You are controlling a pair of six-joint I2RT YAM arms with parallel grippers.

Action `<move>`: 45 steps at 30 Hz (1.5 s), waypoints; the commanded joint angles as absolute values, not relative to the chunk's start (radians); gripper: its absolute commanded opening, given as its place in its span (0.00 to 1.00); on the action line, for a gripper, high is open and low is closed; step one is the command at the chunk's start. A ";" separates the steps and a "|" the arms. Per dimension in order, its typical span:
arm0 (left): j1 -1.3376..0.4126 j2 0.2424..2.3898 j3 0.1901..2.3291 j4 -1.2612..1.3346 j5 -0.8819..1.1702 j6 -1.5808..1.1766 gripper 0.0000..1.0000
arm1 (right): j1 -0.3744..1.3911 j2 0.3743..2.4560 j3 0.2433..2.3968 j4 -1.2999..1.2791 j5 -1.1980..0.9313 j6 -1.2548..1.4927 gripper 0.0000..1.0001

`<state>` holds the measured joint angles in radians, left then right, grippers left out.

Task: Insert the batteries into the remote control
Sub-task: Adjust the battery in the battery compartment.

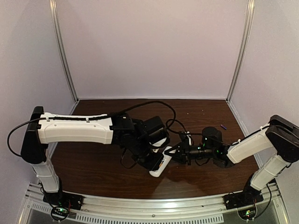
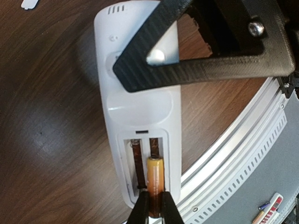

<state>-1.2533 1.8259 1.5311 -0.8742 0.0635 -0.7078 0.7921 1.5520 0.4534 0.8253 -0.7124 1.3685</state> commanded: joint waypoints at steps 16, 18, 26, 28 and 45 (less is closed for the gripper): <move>-1.248 1.838 1.551 -0.895 -0.037 -0.834 0.00 | 0.786 1.546 0.443 0.939 -0.699 1.408 0.00; -1.245 1.841 1.556 -0.891 -0.040 -0.835 0.00 | 0.785 1.545 0.445 0.937 -0.702 1.408 0.00; -1.233 1.861 1.576 -0.885 -0.040 -0.845 0.00 | 0.787 1.549 0.452 0.929 -0.703 1.407 0.00; -1.232 1.863 1.577 -0.884 -0.041 -0.846 0.00 | 0.787 1.549 0.452 0.927 -0.704 1.406 0.00; -1.229 1.815 1.568 -0.897 -0.086 -0.821 0.27 | 0.786 1.555 0.446 0.920 -0.713 1.406 0.00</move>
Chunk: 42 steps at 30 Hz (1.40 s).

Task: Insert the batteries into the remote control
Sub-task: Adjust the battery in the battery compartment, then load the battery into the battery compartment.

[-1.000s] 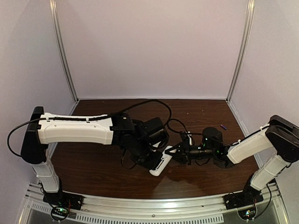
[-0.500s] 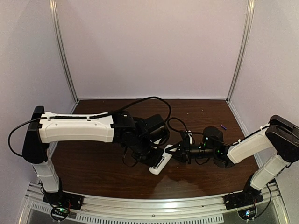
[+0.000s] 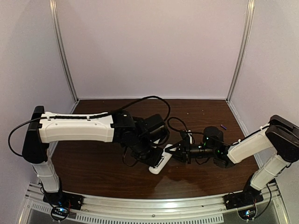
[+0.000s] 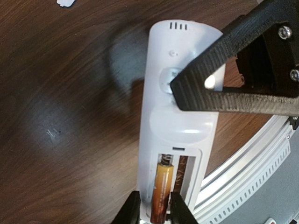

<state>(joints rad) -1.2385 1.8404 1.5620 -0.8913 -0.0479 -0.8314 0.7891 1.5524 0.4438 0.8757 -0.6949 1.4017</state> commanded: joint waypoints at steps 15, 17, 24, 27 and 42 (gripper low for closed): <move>-1.229 1.601 1.447 -0.721 -0.133 -0.685 0.67 | 0.775 1.552 0.440 0.918 -0.753 1.396 0.00; -1.228 1.531 1.389 -0.653 -0.139 -0.614 0.70 | 0.773 1.547 0.439 0.913 -0.766 1.390 0.00; -1.229 1.231 1.078 -0.340 -0.091 -0.292 0.88 | 0.772 1.525 0.454 0.903 -0.828 1.371 0.00; -1.227 1.152 1.001 -0.274 0.048 -0.128 0.85 | 0.772 1.519 0.468 0.891 -0.863 1.363 0.00; -1.293 1.262 1.010 -0.318 0.308 0.340 0.36 | 0.787 1.526 0.549 0.832 -0.989 1.331 0.00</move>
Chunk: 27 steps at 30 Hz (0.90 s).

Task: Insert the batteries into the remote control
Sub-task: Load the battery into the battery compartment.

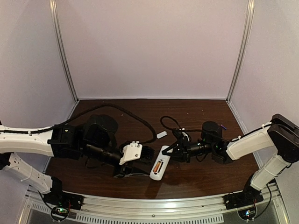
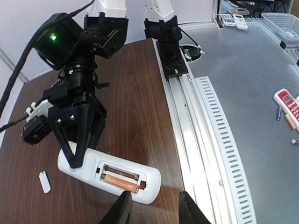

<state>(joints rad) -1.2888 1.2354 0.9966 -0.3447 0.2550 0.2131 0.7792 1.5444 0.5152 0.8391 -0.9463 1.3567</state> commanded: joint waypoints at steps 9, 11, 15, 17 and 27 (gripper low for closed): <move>-1.311 1.340 1.029 -0.323 0.283 0.400 0.28 | 0.803 1.535 0.559 0.829 -0.997 1.324 0.00; -1.311 1.341 1.023 -0.309 0.277 0.402 0.28 | 0.805 1.536 0.561 0.832 -0.998 1.324 0.00; -1.311 1.358 1.020 -0.301 0.266 0.408 0.28 | 0.812 1.539 0.561 0.835 -0.997 1.323 0.00; -1.311 1.365 1.019 -0.299 0.257 0.414 0.28 | 0.816 1.543 0.563 0.838 -0.998 1.324 0.00; -1.312 1.386 1.023 -0.276 0.256 0.433 0.28 | 0.833 1.555 0.578 0.841 -0.997 1.326 0.00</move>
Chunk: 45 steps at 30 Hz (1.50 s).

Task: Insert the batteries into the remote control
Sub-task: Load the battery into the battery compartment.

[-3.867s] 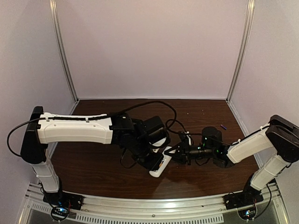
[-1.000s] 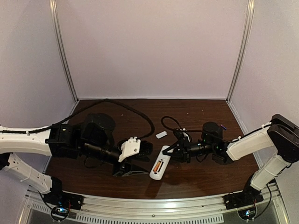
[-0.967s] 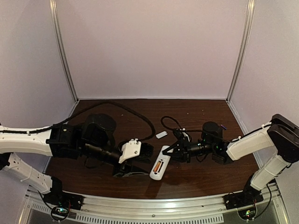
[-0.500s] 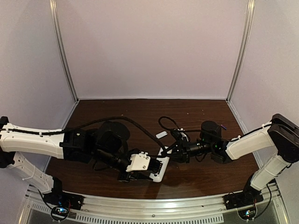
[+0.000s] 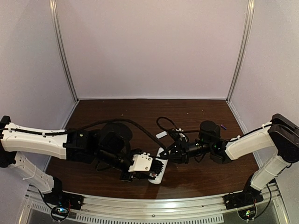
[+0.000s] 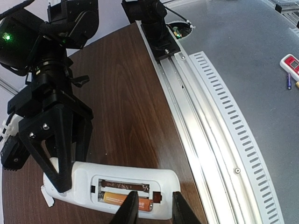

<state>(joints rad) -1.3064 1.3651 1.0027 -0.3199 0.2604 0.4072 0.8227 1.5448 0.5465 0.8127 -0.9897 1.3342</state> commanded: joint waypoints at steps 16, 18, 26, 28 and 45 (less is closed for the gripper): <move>-1.310 1.405 1.009 -0.260 0.245 0.433 0.22 | 0.845 1.585 0.584 0.905 -1.008 1.355 0.00; -1.310 1.404 1.001 -0.253 0.240 0.431 0.21 | 0.847 1.588 0.584 0.915 -1.011 1.361 0.00; -1.280 1.399 0.976 -0.235 0.266 0.426 0.17 | 0.854 1.586 0.588 0.948 -1.026 1.379 0.00; -1.273 1.400 0.970 -0.231 0.277 0.425 0.17 | 0.856 1.588 0.589 0.963 -1.029 1.388 0.00; -1.176 1.387 0.913 -0.193 0.387 0.384 0.08 | 0.880 1.561 0.608 1.018 -1.047 1.404 0.00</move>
<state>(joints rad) -1.2167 1.3857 0.9474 -0.2077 0.3988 0.4019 0.8528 1.5845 0.5720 0.9188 -0.9867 1.3869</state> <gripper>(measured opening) 0.092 0.215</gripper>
